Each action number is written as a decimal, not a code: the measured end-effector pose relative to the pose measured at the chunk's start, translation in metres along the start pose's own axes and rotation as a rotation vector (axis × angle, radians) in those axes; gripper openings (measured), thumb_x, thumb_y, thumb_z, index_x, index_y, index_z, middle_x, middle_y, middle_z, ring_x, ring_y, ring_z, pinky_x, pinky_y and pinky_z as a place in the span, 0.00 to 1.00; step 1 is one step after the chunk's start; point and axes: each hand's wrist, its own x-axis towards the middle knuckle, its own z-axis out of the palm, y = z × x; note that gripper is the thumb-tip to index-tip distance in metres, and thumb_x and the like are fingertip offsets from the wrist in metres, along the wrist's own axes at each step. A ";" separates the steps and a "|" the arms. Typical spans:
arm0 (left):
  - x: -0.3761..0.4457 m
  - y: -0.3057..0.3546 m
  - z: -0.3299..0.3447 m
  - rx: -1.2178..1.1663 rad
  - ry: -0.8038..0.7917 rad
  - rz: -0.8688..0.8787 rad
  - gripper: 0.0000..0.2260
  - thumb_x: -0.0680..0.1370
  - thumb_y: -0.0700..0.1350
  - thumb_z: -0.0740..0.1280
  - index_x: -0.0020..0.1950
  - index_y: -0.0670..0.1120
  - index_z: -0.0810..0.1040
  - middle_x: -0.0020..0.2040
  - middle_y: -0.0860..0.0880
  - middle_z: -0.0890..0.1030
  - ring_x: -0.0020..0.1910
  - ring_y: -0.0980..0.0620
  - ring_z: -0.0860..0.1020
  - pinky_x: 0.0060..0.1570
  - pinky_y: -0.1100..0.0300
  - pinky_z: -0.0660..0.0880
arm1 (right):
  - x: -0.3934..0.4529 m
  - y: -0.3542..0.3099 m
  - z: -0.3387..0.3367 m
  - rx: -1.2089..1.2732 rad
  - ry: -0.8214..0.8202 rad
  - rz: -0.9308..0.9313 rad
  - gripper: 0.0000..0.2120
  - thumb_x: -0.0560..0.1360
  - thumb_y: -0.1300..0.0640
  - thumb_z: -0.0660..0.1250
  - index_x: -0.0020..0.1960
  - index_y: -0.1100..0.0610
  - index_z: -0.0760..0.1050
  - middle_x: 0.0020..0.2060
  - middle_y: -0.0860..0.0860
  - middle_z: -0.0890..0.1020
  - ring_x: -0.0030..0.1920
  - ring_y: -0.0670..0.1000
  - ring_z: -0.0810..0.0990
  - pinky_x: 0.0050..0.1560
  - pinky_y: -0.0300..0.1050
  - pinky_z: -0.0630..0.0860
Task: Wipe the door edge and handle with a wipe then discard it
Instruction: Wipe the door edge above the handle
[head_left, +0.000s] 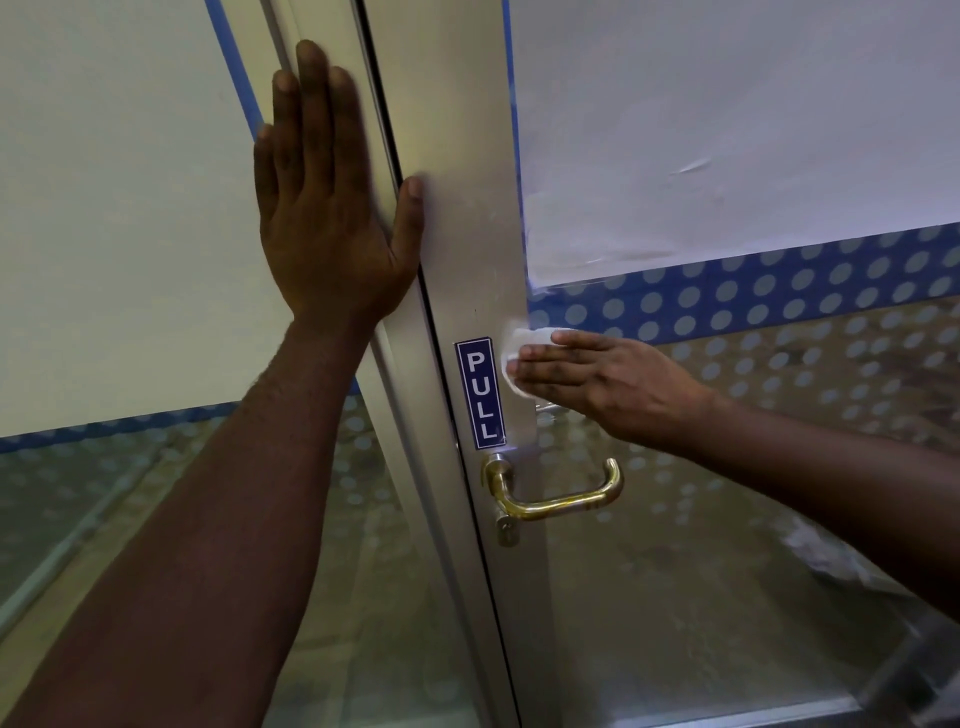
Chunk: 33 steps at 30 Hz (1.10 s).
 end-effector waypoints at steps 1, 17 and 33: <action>0.000 -0.001 0.000 0.003 -0.002 -0.001 0.32 0.84 0.60 0.54 0.77 0.36 0.61 0.77 0.35 0.63 0.77 0.37 0.61 0.78 0.45 0.56 | -0.001 -0.003 0.004 0.012 -0.006 -0.004 0.38 0.69 0.65 0.70 0.75 0.54 0.58 0.74 0.52 0.63 0.74 0.51 0.61 0.73 0.51 0.54; 0.002 0.000 -0.001 0.001 -0.003 0.004 0.31 0.84 0.59 0.54 0.77 0.36 0.61 0.77 0.35 0.63 0.77 0.37 0.61 0.77 0.46 0.55 | 0.004 -0.024 0.004 0.012 -0.019 0.003 0.36 0.67 0.65 0.71 0.73 0.56 0.64 0.71 0.54 0.70 0.71 0.53 0.68 0.71 0.52 0.57; 0.002 -0.002 -0.002 -0.008 -0.010 0.002 0.31 0.84 0.59 0.54 0.78 0.36 0.61 0.77 0.36 0.63 0.78 0.37 0.60 0.78 0.45 0.56 | -0.001 -0.033 0.008 -0.050 -0.148 -0.061 0.41 0.64 0.64 0.77 0.73 0.54 0.64 0.72 0.52 0.67 0.72 0.50 0.64 0.72 0.52 0.55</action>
